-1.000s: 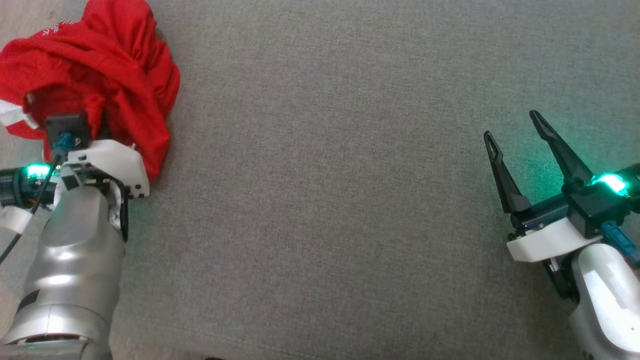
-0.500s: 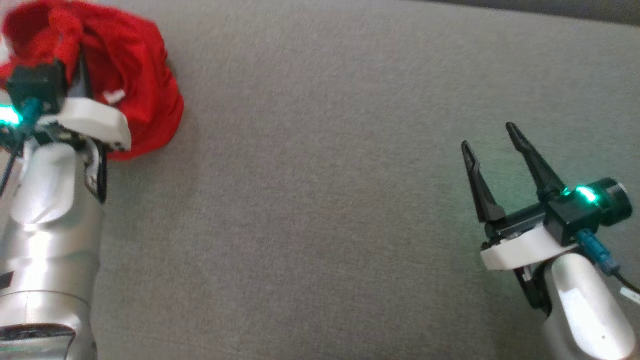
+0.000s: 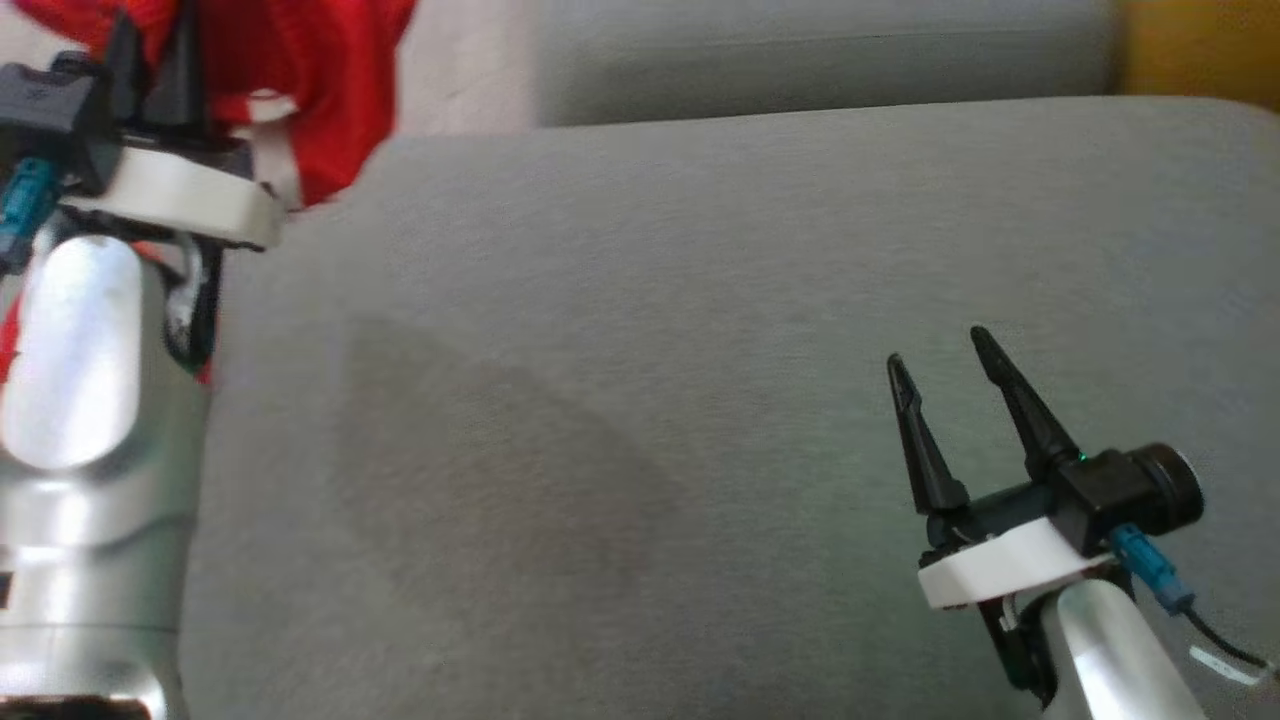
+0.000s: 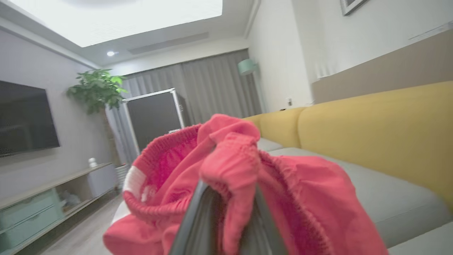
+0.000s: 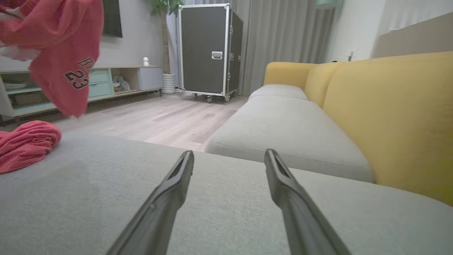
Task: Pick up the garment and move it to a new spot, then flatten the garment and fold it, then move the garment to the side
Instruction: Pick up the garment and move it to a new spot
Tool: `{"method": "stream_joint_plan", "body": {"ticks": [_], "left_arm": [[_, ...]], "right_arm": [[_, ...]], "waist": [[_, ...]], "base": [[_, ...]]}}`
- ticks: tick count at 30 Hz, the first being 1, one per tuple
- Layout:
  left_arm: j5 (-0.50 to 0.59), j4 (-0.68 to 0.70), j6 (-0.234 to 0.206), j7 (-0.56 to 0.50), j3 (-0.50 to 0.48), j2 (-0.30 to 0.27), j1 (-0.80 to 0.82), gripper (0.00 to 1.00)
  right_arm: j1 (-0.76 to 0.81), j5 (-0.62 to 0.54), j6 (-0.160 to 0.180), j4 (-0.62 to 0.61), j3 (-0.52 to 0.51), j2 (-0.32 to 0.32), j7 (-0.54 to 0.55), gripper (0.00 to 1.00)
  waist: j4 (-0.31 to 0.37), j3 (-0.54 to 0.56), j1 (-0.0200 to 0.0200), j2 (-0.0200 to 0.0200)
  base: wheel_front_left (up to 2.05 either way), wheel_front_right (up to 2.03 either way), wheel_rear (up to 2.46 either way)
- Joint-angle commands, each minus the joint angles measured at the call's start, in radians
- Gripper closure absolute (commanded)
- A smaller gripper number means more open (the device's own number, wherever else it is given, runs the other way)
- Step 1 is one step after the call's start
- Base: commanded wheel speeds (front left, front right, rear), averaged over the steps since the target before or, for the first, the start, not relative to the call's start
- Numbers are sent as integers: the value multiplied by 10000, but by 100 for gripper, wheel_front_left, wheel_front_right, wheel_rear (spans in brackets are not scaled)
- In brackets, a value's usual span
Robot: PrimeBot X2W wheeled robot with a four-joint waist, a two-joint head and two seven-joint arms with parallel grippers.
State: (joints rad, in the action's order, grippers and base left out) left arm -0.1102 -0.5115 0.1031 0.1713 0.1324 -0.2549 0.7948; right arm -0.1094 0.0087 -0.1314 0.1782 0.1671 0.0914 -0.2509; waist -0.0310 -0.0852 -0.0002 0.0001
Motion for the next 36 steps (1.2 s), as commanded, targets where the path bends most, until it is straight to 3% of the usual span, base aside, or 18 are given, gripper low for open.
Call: {"method": "stream_joint_plan", "body": {"ticks": [1, 7, 15, 22, 28, 29, 30, 31, 36], "left_arm": [[-143, 701, 61, -242, -91, -210, 86, 100], [-376, 1618, 96, -835, 497, 389, -364, 100], [-354, 794, -21, -599, 1309, 1382, -517, 100], [148, -1471, -384, 483, 2411, 1858, -1021, 100], [-6, -2903, -733, 882, 2865, 2014, -1398, 100], [-75, -2900, -782, 892, 2902, 2025, -1438, 86], [-151, -2777, -845, 896, 2917, 2032, -1490, 31], [-249, -2611, -911, 898, 2922, 2037, -1576, 0], [-913, -1654, -1276, 901, 3136, 2043, -2297, 0]], "right_arm": [[-115, 60, 7, -322, 227, -134, -109, 0], [-162, 137, 7, -395, 485, -304, -109, 0], [-506, 343, 7, -496, 767, -394, -109, 0], [-786, 932, 7, -600, 1218, -408, -109, 0], [-823, 1110, 7, -574, 1393, -410, -109, 0], [-809, 1104, 7, -553, 1404, -410, -109, 0], [-793, 1092, 7, -526, 1408, -410, -109, 0], [-776, 1077, 7, -501, 1401, -410, -109, 0], [-587, 945, 7, -333, 1307, -410, -109, 0]], "waist": [[1462, 662, 2, -1], [3097, 469, 2, -1], [4464, -338, 2, -1], [5177, -1104, 2, -1], [5172, -1287, 2, -1], [5100, -1275, 2, -1], [5008, -1251, 2, -1], [4899, -1201, 2, -1], [4181, -652, 2, -1]], "base": [[0, 0, 0], [0, 0, 0], [0, 0, 0], [0, 0, 0], [0, 0, 0], [0, 0, 0], [0, 0, 0], [0, 0, 0], [0, 0, 0]]}}
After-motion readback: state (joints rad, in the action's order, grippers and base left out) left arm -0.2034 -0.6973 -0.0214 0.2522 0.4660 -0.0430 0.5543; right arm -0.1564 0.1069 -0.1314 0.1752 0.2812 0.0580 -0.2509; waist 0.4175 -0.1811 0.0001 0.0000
